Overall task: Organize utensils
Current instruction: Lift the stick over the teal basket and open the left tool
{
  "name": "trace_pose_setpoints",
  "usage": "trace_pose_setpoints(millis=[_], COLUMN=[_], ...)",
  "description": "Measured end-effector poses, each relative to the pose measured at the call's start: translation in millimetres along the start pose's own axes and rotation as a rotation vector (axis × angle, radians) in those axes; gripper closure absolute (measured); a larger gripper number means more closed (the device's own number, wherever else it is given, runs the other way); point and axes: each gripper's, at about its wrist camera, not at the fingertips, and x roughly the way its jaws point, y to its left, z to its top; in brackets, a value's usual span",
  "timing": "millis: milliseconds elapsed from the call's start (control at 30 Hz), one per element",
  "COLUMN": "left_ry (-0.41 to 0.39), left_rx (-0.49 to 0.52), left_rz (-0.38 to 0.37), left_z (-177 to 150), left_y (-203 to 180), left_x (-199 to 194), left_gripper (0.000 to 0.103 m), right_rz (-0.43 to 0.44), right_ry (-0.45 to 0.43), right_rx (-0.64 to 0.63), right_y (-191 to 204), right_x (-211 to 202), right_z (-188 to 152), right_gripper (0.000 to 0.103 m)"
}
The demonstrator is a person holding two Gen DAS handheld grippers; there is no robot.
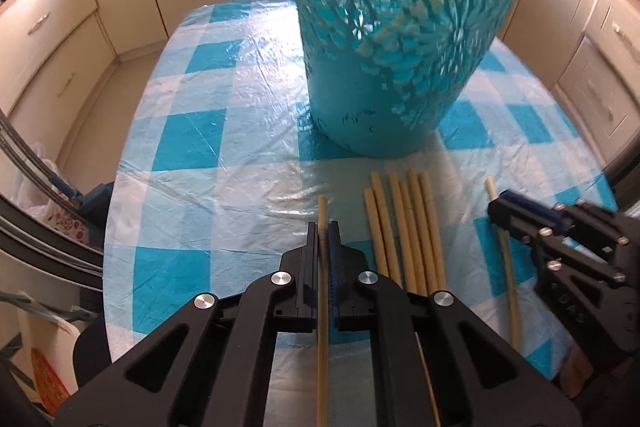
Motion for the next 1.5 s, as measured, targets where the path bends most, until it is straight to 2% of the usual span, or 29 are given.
trace_pose_setpoints(millis=[167,400,533,667,833,967,1100,1233,1500], left_ry=[-0.067,-0.222,-0.34,-0.453,-0.593,-0.677,-0.712,-0.704,-0.623], left_rx=[-0.11,-0.183,-0.205,-0.201,-0.2,-0.205,-0.203,-0.2,-0.178], left_rz=[-0.125,-0.208,-0.253,-0.268,-0.265,-0.223,-0.171,-0.13,-0.126], left_z=[10.7,28.6,50.4,76.1,120.8,152.8,181.4,196.4,179.0], left_y=[28.8,53.3,53.8,44.6,27.7,13.9,1.4,-7.4,-9.7], left_x=[-35.9,-104.2,-144.9,-173.8,-192.0,-192.0,-173.3,-143.5,-106.1], left_gripper=[0.098,0.098,0.098,0.098,0.098,0.098,0.098,0.098,0.098], right_rz=[0.041,0.035,0.032,0.037,0.047,0.061,0.075,0.093,0.12], right_ry=[0.0,-0.002,-0.002,-0.003,-0.004,-0.004,-0.003,-0.003,-0.001], right_rx=[0.039,0.03,0.028,0.033,0.044,0.055,0.065,0.079,0.1], right_y=[-7.6,-7.9,-7.6,-7.5,-9.8,-14.5,-18.6,-21.6,-25.8], right_x=[-0.7,-1.4,-1.6,-2.2,-1.6,-1.7,-2.0,-2.2,-2.0], right_z=[1.2,1.1,1.6,1.0,1.6,1.5,2.4,2.4,2.6], right_gripper=[0.092,0.092,0.092,0.092,0.092,0.092,0.092,0.092,0.092])
